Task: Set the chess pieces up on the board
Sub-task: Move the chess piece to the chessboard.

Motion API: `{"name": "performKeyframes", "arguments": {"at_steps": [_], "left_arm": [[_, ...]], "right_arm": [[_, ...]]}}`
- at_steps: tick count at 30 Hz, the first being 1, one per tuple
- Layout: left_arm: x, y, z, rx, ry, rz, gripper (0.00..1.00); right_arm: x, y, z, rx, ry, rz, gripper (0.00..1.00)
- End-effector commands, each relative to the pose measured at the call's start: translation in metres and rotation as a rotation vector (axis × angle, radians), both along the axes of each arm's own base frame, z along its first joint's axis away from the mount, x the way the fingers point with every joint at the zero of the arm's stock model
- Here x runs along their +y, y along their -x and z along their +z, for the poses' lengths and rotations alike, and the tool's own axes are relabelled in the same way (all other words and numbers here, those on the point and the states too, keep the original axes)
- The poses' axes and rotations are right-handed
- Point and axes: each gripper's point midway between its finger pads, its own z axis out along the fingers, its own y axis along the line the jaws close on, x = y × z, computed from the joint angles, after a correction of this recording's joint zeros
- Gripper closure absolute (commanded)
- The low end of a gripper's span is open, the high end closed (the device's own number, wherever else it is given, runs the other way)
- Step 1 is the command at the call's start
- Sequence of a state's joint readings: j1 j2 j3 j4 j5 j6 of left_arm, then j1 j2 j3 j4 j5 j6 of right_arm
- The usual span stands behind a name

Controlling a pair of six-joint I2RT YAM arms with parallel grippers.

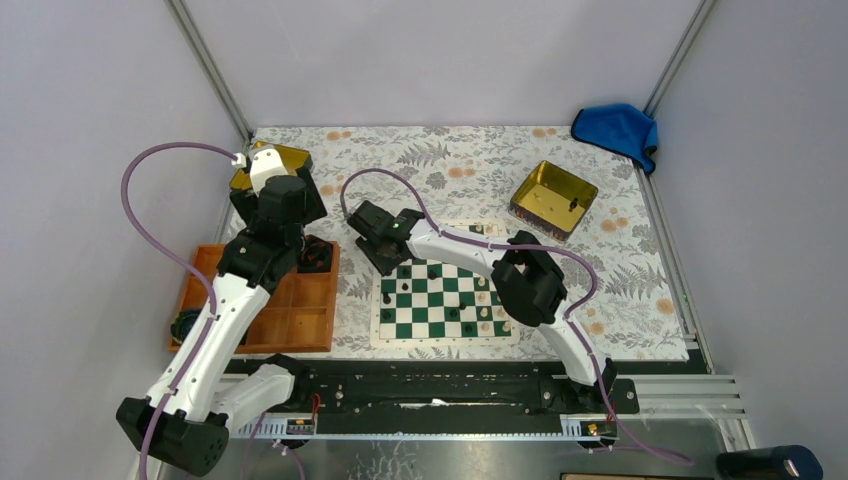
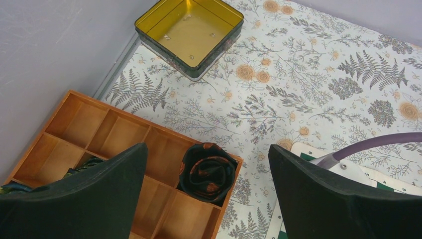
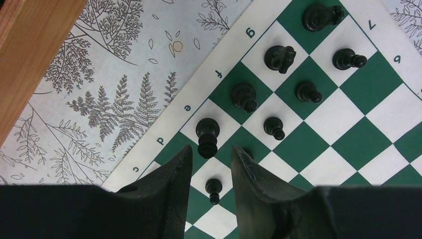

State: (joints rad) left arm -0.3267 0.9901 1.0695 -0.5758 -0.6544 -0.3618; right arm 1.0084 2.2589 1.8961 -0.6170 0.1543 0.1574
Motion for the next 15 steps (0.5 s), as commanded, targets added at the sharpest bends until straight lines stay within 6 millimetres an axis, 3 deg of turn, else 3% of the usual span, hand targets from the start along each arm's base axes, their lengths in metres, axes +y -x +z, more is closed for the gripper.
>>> {"name": "performKeyframes", "arguments": {"at_steps": [1,15], "left_arm": [[-0.0026,-0.0069,0.0069,-0.040,0.000,-0.007,0.01],[-0.0028,-0.0072,0.0066,-0.040,0.000,-0.007,0.01]], "right_arm": [[0.0128,-0.0083,0.0170,-0.012,-0.060,0.000,0.60],[0.0149,-0.0063,0.0133,0.004,-0.061,0.008,0.61]]}}
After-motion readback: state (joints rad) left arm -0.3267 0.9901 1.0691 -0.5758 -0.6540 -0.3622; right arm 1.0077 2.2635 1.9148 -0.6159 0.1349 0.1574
